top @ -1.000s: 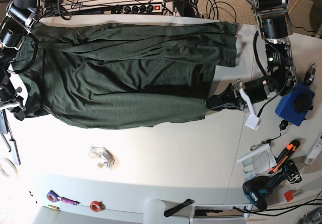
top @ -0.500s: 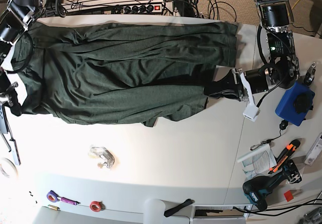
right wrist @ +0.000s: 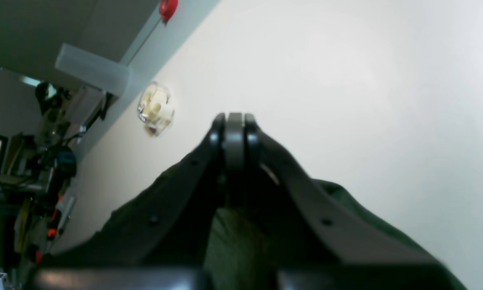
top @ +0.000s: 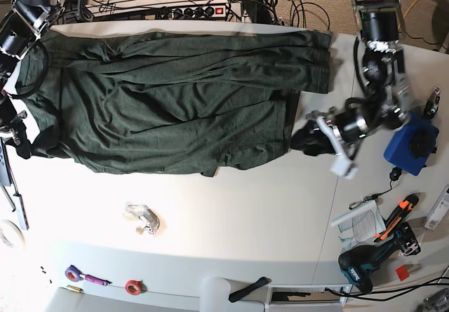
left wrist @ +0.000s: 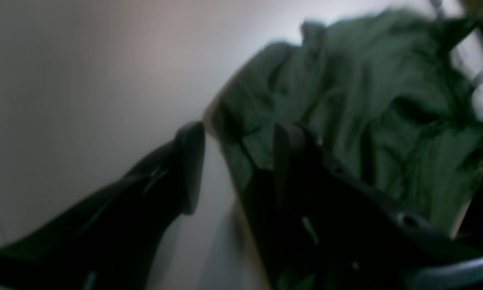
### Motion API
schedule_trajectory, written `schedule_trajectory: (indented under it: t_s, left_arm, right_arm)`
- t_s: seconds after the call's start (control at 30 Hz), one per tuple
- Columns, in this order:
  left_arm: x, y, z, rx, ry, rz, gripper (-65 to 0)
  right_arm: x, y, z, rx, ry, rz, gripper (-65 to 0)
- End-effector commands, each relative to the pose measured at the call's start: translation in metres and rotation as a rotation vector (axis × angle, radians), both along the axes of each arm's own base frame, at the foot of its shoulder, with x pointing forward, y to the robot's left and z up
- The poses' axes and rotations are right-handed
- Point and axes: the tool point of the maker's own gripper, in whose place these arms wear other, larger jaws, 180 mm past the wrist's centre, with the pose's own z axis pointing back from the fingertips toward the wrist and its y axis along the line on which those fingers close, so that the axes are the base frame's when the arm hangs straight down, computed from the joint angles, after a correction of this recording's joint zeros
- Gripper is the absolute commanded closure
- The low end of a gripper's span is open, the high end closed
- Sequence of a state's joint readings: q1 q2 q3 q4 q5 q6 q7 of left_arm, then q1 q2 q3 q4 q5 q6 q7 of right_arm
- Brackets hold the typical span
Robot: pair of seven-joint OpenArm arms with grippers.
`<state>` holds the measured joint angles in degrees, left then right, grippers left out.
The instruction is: Layout the t-shirt on the table in an organized manner, then fold the t-shirt properly
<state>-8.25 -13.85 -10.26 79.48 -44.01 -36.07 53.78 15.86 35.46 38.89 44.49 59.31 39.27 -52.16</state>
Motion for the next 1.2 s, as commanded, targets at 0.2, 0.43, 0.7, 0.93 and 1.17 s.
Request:
schedule_trajectory:
  t_s: [0.2,0.43,0.7,0.93,1.17]
  left_arm:
    - [0.012,-0.051,0.002,0.151,-0.065,-0.226,-28.8]
    - [0.017,-0.064,-0.015,0.326,-0.147,-0.246,-28.7]
    - [0.024,-0.073,0.006,0.247,-0.19,-0.273,-28.6]
    - [0.038,-0.056,0.011,0.281,-0.222,-0.226,-28.5]
    - [0.033,-0.056,0.005,0.272,-0.244,-0.215,-28.6]
  right_arm:
    - [0.008,-0.003,0.021,-0.014,-0.073,-0.008,0.0]
    - [0.008,-0.004,0.021,-0.015,-0.073,-0.008,0.0]
    - [0.008,-0.004,0.021,-0.015,-0.074,-0.009,0.0]
    - [0.008,-0.004,0.021,-0.015,-0.074,-0.009,0.0]
    - [0.008,-0.004,0.021,-0.015,-0.073,-0.009,0.0]
